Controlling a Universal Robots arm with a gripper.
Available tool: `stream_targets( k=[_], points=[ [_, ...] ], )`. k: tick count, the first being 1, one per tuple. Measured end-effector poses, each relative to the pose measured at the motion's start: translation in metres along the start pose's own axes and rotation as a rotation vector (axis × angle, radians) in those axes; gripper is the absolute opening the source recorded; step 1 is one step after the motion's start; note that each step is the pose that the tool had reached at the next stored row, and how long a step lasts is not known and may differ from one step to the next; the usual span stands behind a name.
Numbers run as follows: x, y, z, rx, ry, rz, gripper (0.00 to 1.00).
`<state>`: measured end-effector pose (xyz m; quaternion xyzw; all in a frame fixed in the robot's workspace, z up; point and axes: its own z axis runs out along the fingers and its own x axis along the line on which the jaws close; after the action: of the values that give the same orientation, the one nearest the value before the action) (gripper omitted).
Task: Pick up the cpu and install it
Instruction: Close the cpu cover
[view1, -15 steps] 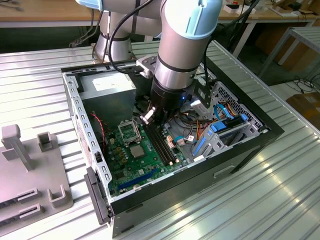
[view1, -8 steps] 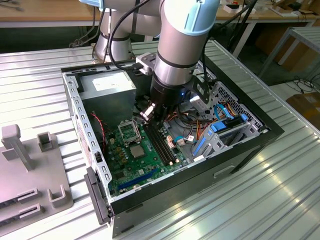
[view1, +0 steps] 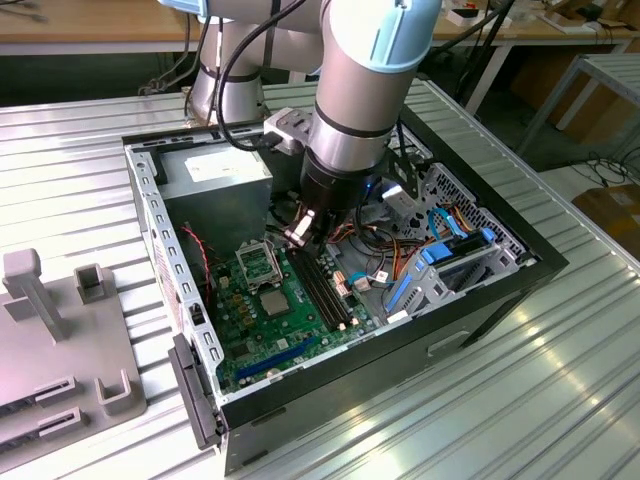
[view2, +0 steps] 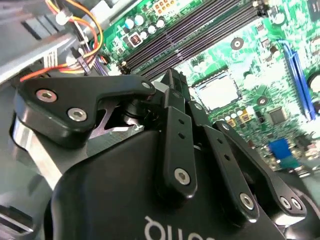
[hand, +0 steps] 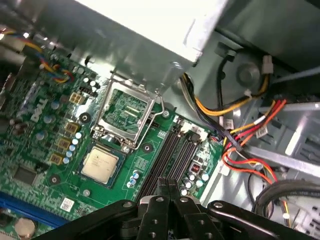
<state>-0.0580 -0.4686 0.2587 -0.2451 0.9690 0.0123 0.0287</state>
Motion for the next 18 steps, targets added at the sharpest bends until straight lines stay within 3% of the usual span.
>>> stream_targets(
  k=[2,4,12,14,18],
  points=[
    [0.0000,0.0000,0.0002,-0.0028,0.0005,-0.045,0.11],
    [0.0000,0.0000,0.0004,-0.0073,0.0011,-0.117,0.11],
    [0.0001,0.0000,0.0010,-0.0169,0.0027,-0.273,0.11],
    [-0.0001,-0.0001,0.0010,-0.0187,0.0030,-0.303,0.11],
    [-0.0001,-0.0001,0.0010,-0.0193,0.0031,-0.312,0.11]
  ],
)
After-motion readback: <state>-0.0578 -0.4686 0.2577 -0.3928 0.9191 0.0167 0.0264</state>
